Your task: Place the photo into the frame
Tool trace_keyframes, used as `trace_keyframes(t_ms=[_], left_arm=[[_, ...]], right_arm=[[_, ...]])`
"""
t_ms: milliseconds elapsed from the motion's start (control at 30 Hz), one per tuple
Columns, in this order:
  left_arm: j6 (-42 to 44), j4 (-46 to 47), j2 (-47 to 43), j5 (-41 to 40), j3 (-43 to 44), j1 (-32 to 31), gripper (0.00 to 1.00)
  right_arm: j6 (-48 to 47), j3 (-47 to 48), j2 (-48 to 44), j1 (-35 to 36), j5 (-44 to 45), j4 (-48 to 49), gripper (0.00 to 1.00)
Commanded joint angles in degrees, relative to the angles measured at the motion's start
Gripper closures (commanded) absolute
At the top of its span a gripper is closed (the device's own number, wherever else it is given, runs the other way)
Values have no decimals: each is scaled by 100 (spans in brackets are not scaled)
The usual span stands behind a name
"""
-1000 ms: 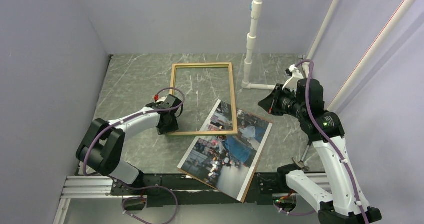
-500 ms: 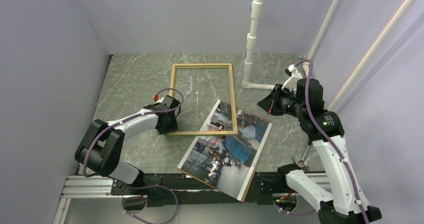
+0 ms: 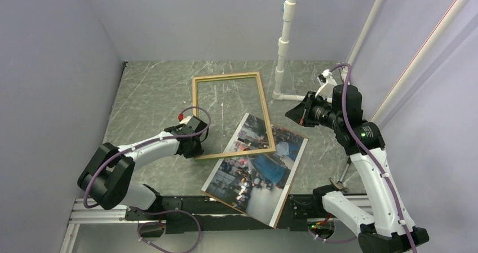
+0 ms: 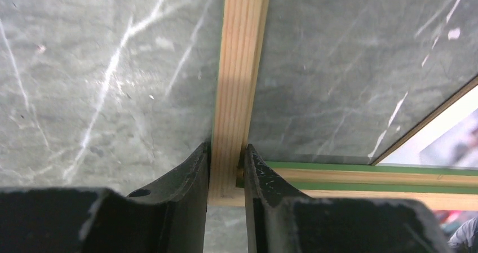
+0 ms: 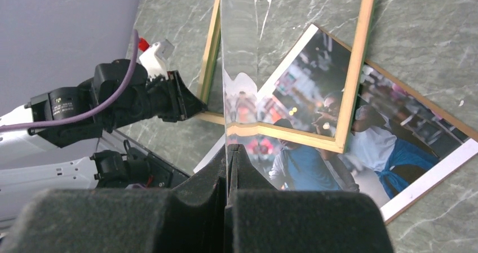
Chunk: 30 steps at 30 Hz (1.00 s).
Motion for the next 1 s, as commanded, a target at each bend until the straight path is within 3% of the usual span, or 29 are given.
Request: trace_keyframes(t_ms=[0, 100, 500, 967], left_arm=[[-461, -556, -105, 39, 163, -405, 96], [-634, -764, -60, -120, 260, -627, 100], [-965, -873, -412, -318, 54, -1369, 100], [-738, -476, -989, -241, -487, -1397, 98]], right_arm=[[162, 202, -24, 14, -167, 452, 100], [148, 223, 5, 12, -186, 460, 100], [204, 256, 106, 15, -270, 603, 100], [312, 114, 215, 3, -418, 811, 100]])
